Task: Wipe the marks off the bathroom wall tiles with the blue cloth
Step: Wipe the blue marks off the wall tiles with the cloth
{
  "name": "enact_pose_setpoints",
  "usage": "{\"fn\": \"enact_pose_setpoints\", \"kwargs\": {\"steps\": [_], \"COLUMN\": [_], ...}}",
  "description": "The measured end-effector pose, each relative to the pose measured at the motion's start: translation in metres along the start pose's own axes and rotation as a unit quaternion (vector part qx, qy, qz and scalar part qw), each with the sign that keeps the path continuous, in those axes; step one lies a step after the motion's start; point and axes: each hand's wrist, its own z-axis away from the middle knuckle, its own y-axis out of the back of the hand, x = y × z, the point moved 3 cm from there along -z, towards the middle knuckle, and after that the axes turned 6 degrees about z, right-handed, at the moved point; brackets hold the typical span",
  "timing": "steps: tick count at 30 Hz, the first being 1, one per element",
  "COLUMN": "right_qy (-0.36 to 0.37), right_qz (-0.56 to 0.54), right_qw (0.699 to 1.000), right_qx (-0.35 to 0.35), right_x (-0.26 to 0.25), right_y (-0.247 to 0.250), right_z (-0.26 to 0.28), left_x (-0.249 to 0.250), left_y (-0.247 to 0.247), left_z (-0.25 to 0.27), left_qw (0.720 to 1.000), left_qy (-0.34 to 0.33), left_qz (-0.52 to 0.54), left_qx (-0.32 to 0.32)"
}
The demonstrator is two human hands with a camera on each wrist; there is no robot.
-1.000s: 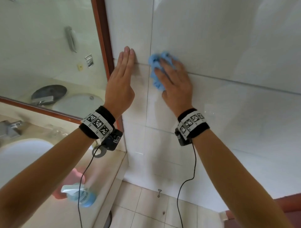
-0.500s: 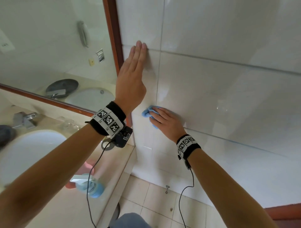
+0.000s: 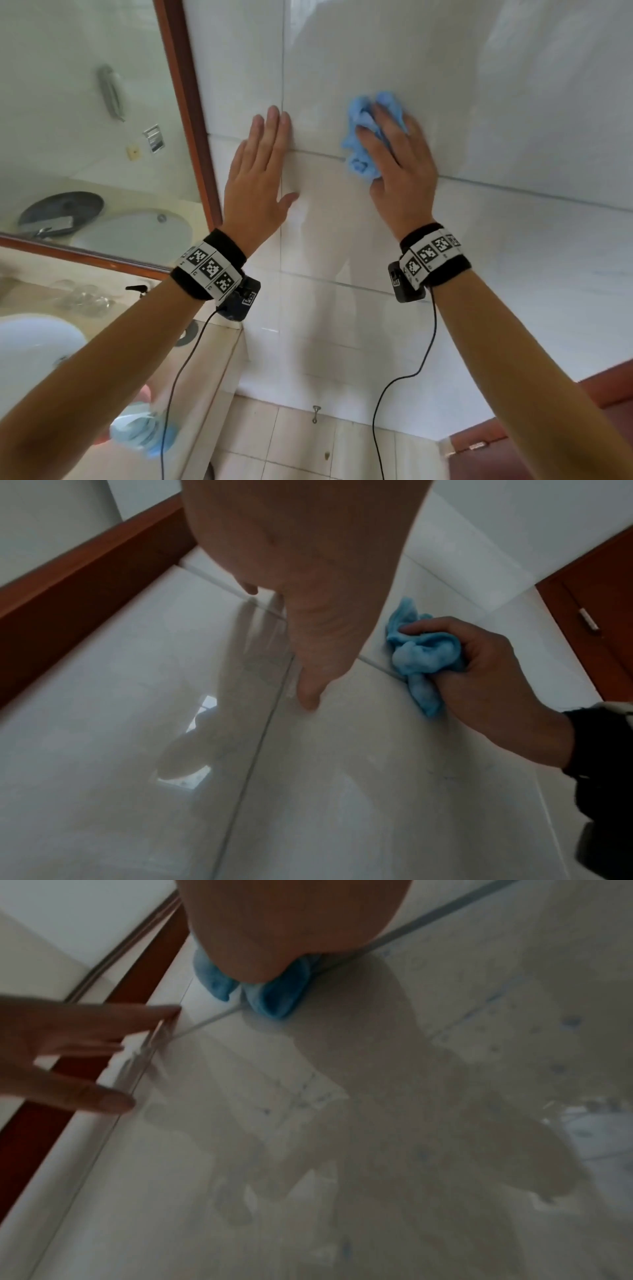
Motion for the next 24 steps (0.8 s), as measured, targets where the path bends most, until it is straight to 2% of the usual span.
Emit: {"fn": "enact_pose_setpoints", "kwargs": {"steps": [4,6,10,14,18,22,24], "right_qy": [-0.005,0.031,0.134,0.172,0.147,0.095,0.107], "right_qz": [-0.008,-0.036,-0.080,-0.116,-0.134,-0.165,-0.174], "right_qw": [1.000,0.999,0.981,0.955,0.950,0.962,0.960], "right_qx": [-0.009,-0.024,-0.118,-0.213,-0.239,-0.197,-0.191], "right_x": [-0.016,-0.033,-0.069,-0.104,-0.128,-0.153,-0.166], "right_y": [-0.014,-0.029,-0.064,-0.087,-0.087,-0.074,-0.085], "right_z": [0.041,0.077,0.164,0.228,0.225,0.167,0.148], "left_x": [-0.009,-0.012,-0.017,-0.022,-0.025,-0.022,-0.021], "left_y": [0.000,0.000,-0.001,-0.003,-0.007,-0.008,-0.008], "left_z": [0.000,0.001,0.003,0.005,0.005,0.006,0.006], "left_qw": [1.000,0.999,0.996,0.991,0.988,0.989,0.989], "left_qy": [-0.014,-0.015,-0.027,-0.042,-0.053,-0.054,-0.053], "left_qz": [-0.020,-0.027,-0.077,-0.118,-0.145,-0.139,-0.137], "left_qx": [-0.014,-0.023,-0.043,-0.044,-0.025,-0.024,-0.031]}}
